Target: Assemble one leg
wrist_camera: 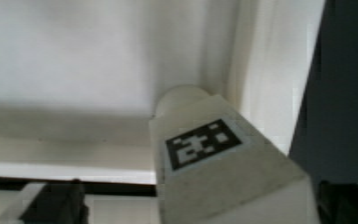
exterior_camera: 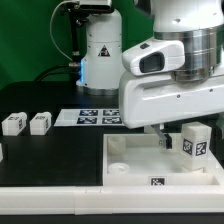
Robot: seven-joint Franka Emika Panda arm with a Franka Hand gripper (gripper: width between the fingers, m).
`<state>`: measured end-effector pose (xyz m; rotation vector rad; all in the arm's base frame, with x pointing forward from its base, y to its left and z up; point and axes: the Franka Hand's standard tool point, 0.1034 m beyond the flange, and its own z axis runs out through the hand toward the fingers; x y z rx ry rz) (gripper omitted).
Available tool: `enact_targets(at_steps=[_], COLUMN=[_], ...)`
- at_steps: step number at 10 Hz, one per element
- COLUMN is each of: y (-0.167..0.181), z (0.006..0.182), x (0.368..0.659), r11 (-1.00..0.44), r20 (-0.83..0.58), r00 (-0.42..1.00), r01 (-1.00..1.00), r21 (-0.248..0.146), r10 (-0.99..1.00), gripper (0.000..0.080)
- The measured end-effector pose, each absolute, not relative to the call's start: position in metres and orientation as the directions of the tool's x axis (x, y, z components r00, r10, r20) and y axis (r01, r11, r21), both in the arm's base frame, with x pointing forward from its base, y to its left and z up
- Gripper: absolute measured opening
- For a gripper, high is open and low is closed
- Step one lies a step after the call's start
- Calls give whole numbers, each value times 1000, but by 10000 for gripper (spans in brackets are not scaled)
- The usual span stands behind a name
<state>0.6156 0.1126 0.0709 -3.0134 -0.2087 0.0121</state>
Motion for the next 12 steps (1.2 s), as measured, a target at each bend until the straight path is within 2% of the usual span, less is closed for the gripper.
enact_targets(at_steps=[3, 5, 6, 7, 8, 10, 12], y=[115, 115, 115, 115, 114, 112, 115], z=[69, 69, 69, 69, 69, 69, 68], x=[613, 613, 613, 613, 613, 614, 613], r11=[-965, -965, -965, -967, -975, -992, -924], r20=[10, 10, 10, 9, 5, -4, -37], r00=[972, 972, 972, 974, 982, 1000, 931], r01=[234, 234, 234, 225, 188, -7, -365], r21=[-121, -121, -121, -122, -122, -129, -114], r10=[235, 234, 234, 226, 189, -6, -364], gripper=[649, 405, 405, 288, 289, 289, 289])
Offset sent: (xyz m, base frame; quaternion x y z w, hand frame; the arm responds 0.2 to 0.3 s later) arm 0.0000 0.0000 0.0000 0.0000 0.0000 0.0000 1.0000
